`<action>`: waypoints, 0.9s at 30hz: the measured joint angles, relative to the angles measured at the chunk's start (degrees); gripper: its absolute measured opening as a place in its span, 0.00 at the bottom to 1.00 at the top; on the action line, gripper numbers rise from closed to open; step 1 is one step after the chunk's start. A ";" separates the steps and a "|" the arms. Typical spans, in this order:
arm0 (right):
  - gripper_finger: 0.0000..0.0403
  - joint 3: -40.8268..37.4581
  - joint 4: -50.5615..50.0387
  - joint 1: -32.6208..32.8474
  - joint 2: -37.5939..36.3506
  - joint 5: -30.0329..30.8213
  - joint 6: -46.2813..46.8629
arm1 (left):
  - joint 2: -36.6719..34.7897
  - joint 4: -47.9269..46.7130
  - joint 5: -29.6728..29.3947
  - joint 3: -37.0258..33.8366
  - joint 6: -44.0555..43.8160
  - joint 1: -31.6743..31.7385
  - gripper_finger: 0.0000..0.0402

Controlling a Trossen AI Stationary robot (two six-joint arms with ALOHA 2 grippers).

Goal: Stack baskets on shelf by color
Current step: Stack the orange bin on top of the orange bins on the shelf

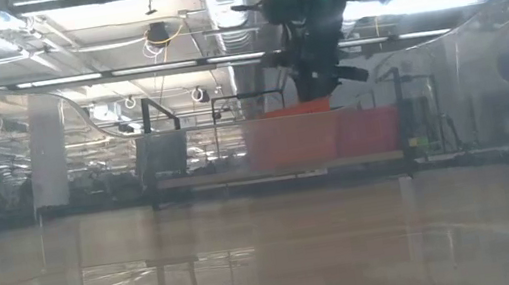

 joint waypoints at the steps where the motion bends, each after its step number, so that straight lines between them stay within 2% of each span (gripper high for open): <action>1: 0.22 0.77 -0.62 -0.14 -0.01 0.00 -0.81 | 0.00 0.00 0.00 0.00 -0.15 0.00 0.01; 18: 0.34 14.45 -4.64 -0.09 -0.14 0.87 -10.82 | 0.00 0.00 0.50 0.00 -0.47 0.00 0.01; 20: 0.34 14.57 -7.58 0.31 -0.14 -1.39 -10.88 | 0.00 0.00 0.48 0.00 -0.47 0.00 0.01; 24: 0.29 14.64 -18.05 3.51 -0.13 -10.48 -13.93 | 0.00 0.00 0.44 0.00 -0.40 0.00 0.01; 27: 0.22 14.62 -27.16 8.61 0.33 -10.23 -17.01 | 0.00 0.01 0.44 0.00 0.01 0.00 0.01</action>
